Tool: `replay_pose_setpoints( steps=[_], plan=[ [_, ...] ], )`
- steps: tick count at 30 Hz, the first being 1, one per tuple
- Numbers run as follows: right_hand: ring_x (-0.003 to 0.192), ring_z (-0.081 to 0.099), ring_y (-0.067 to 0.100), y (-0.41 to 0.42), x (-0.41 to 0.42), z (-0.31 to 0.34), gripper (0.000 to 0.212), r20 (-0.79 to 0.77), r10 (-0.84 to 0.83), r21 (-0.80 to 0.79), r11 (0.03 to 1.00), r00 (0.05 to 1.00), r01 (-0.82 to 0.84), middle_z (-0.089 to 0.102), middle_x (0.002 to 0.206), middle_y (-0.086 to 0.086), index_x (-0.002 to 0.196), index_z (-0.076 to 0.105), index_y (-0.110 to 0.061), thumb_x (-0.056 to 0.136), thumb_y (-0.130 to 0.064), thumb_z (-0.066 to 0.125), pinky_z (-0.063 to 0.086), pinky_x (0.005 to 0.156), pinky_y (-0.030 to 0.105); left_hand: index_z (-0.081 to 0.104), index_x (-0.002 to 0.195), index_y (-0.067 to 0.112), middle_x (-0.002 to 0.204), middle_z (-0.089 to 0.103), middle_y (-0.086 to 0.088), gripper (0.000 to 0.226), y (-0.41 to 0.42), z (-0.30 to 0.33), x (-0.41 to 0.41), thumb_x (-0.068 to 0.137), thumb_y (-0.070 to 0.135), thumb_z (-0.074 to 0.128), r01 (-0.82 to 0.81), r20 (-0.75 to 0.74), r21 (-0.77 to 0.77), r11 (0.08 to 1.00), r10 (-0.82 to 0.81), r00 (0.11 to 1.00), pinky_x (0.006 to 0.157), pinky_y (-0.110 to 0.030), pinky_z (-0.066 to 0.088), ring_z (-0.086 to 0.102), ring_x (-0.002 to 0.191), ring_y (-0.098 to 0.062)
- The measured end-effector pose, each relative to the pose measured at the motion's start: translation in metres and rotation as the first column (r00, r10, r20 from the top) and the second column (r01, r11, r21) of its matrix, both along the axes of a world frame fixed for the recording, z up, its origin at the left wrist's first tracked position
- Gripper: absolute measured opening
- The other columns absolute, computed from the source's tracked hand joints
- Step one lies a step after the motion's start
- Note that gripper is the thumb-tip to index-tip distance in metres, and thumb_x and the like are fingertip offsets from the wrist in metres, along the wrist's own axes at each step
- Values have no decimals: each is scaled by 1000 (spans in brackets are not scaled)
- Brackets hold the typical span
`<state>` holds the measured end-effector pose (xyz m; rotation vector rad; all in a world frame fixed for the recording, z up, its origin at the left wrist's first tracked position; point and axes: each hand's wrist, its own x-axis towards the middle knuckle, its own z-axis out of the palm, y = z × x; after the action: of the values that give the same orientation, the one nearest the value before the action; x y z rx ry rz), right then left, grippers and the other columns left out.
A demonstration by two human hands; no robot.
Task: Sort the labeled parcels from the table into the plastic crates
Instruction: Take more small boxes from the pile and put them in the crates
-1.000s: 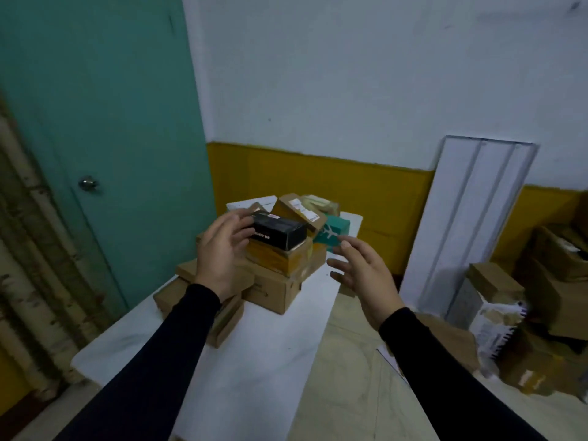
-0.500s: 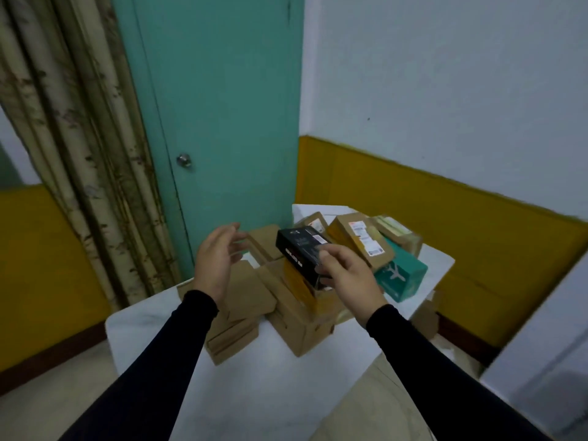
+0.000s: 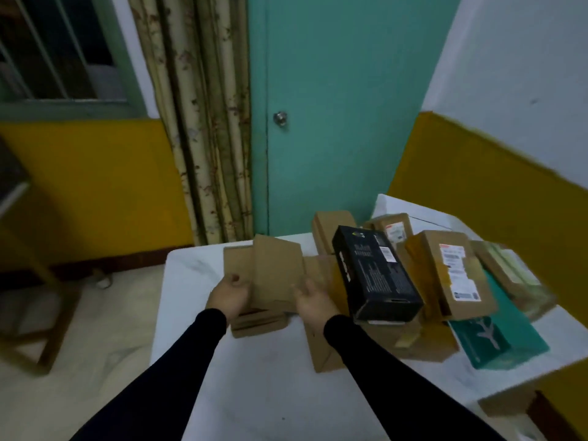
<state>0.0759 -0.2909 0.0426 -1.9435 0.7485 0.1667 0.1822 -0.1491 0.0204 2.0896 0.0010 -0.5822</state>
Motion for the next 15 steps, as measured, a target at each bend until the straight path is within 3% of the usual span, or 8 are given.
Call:
replay_pose_setpoints(
  steps=[2, 6, 10, 13, 15],
  plan=[
    [145, 27, 29, -7, 5, -17, 56, -52, 18, 35, 999, 998, -17, 22, 161, 5, 156, 20, -22, 105, -38, 38, 24, 116, 37, 38, 146, 13, 150, 42, -13, 49, -5, -10, -5, 100, 29, 43, -23, -18, 45, 999, 24, 1000, 110, -38, 35, 42, 134, -34],
    [144, 28, 28, -21, 11, -34, 57, -89, 24, 124, 992, 996, -13, 24, 160, 5, 156, 21, -22, 105, -38, 40, 27, 115, 37, 31, 150, 13, 149, 43, -13, 54, -26, -22, -9, 100, 29, 46, -36, -31, 26, 999, 36, 999, 107, -38, 40, 46, 130, -34],
    [143, 31, 27, -29, 5, -37, 57, -64, 21, 169, 986, 998, -10, 27, 158, 5, 155, 23, -22, 104, -37, 43, 30, 113, 39, 27, 150, 23, 136, 49, -7, 55, -38, -22, -21, 99, 18, 46, -84, -36, -59, 995, 82, 996, 91, -40, 53, 57, 107, -29],
    [138, 37, 26, -32, 3, -32, 50, 14, 131, -22, 991, 991, -130, 27, 156, 6, 146, 38, -21, 101, -43, 45, 35, 112, 37, 34, 147, 29, 131, 50, -6, 46, -34, 1, -23, 103, 17, 38, -130, -28, -178, 975, 127, 992, 76, -32, 56, 56, 99, -24],
    [140, 31, 23, -32, 2, -19, 55, 132, 244, -192, 957, 961, -217, 22, 157, 2, 142, 44, -21, 96, -49, 53, 32, 115, 36, 47, 138, 28, 129, 51, -6, 36, -27, 28, -21, 105, 24, 35, -173, -51, -234, 957, 166, 985, 66, -30, 59, 57, 96, -22]
  ],
)
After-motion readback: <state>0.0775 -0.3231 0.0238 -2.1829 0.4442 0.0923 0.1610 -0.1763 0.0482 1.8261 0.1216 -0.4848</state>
